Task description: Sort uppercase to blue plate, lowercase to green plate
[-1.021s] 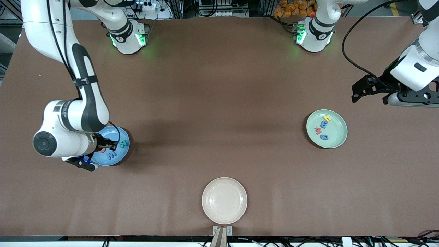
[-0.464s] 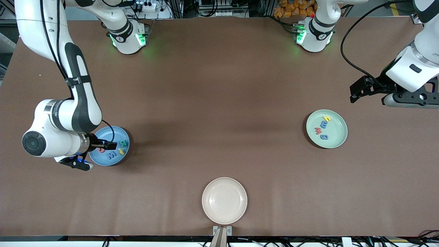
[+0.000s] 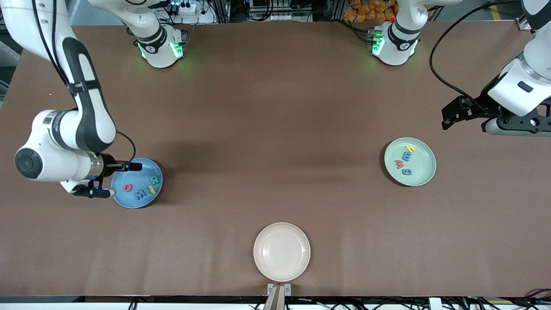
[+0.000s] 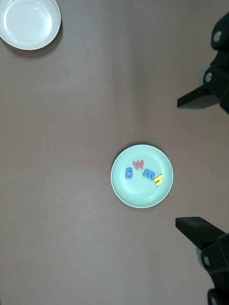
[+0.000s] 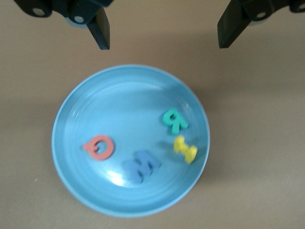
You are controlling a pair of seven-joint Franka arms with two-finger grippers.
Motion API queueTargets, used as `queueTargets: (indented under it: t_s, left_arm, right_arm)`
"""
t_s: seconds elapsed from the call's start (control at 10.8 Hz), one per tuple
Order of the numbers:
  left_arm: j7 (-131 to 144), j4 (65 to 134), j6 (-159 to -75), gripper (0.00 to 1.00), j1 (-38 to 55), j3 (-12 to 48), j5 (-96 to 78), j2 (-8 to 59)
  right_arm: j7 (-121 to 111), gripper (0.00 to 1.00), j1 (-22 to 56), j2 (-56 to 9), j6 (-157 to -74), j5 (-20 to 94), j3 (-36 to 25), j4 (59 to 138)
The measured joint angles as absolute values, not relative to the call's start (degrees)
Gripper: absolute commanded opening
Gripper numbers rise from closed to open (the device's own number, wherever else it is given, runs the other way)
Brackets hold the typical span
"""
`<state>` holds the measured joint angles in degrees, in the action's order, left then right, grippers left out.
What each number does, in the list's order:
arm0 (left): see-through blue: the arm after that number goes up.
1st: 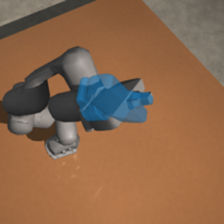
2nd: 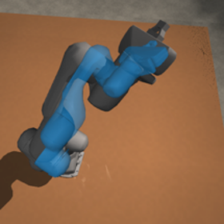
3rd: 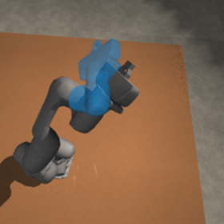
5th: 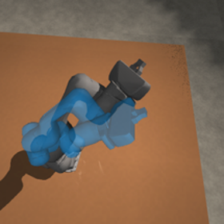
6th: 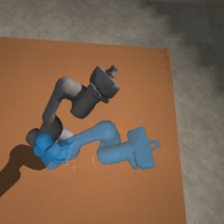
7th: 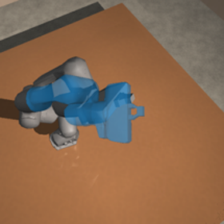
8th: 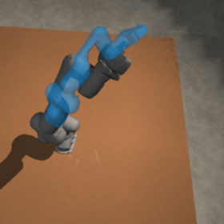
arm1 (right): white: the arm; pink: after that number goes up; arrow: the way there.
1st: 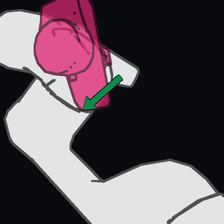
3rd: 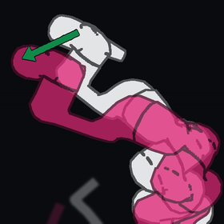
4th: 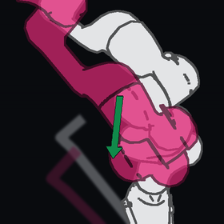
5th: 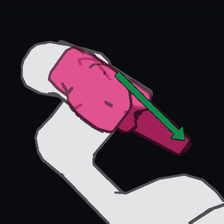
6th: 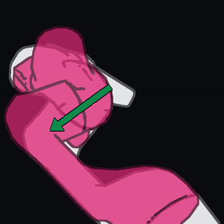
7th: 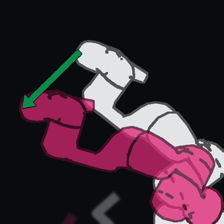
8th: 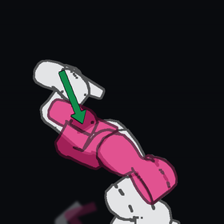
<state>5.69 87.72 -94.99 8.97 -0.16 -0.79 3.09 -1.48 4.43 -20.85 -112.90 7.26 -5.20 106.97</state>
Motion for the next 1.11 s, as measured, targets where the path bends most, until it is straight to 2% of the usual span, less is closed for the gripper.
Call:
queueTargets:
  t_s: [0.28, 0.46, 0.65, 1.11]
  left_arm:
    - [5.7, 86.8, -95.0, 1.0, 8.9, -0.3, -0.7, 3.0]
    - [5.7, 86.8, -95.0, 1.0, 8.8, -0.4, -0.7, 3.0]
    - [5.7, 86.8, -94.9, 1.0, 8.8, -0.5, 0.5, 3.0]
    - [5.6, 86.8, -93.0, 1.0, 8.8, -0.3, 1.9, 3.0]
  right_arm:
    - [-1.5, 1.0, 3.7, -10.3, -121.6, 5.0, -0.3, 122.0]
    - [-1.4, 1.0, 3.5, -5.4, -122.8, 4.7, 0.1, 124.6]
    - [-1.4, 1.0, 2.8, -1.5, -119.0, 4.6, -0.8, 120.6]
    - [-1.5, 1.0, 2.5, 1.1, -100.1, 1.8, -2.1, 95.8]
